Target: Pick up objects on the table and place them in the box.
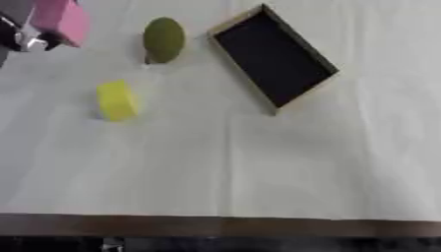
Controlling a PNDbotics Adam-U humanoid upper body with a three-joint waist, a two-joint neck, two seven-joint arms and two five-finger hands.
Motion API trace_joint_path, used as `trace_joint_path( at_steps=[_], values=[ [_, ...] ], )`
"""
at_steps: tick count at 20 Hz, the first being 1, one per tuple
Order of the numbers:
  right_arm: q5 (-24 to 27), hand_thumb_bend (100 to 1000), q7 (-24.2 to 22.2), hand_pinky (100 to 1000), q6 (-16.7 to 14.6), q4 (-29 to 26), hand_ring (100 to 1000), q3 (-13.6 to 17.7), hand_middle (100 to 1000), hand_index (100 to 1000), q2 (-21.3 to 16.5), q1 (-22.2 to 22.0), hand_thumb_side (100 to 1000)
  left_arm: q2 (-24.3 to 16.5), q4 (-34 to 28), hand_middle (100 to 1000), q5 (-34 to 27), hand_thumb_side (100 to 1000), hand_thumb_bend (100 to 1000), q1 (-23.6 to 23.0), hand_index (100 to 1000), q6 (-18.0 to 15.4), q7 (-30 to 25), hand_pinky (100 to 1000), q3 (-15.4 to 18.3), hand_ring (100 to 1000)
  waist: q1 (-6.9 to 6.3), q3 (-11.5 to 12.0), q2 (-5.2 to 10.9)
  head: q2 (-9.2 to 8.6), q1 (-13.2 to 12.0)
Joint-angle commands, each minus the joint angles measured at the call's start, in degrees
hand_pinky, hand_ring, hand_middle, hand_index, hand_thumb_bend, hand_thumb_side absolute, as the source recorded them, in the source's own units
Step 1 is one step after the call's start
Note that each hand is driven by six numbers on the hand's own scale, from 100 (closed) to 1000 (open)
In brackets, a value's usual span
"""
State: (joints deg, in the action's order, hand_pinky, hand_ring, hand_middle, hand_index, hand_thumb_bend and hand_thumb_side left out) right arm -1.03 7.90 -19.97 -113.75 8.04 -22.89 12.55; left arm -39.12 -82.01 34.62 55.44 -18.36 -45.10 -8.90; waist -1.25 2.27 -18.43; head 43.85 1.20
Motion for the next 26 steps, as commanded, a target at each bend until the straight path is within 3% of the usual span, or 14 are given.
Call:
trace_joint_path(
  at_steps=[1,9,14,26],
  values=[
    [0.3,100,0.2,907,-0.1,-0.8,865,0.1,643,902,-1.6,0.1,607,3.2,-0.8,589,-1.1,100,183,3.8,718,-4.4,-5.3,760,-1.0,683,0.16,-0.1,1.57,0.26,0.0],
    [1.1,100,-0.3,907,0.0,-0.8,864,-0.5,644,902,-1.3,0.5,608,16.0,5.9,575,-0.6,100,145,11.1,712,-5.5,-6.9,751,-4.0,664,0.46,-0.7,2.07,0.27,-0.8],
    [1.3,100,-0.4,907,0.0,-0.8,864,-0.5,644,902,-1.1,0.9,609,22.7,11.1,568,1.4,100,146,13.7,711,-5.9,-6.5,748,-4.1,656,0.46,-1.7,1.87,0.27,-1.5],
    [1.8,100,-0.5,908,0.1,-0.8,865,-0.7,642,903,-0.4,2.1,612,33.6,19.9,565,11.8,100,174,14.9,711,-5.8,-0.9,744,-2.8,651,0.22,-3.9,0.71,0.03,-2.8]
  ],
)
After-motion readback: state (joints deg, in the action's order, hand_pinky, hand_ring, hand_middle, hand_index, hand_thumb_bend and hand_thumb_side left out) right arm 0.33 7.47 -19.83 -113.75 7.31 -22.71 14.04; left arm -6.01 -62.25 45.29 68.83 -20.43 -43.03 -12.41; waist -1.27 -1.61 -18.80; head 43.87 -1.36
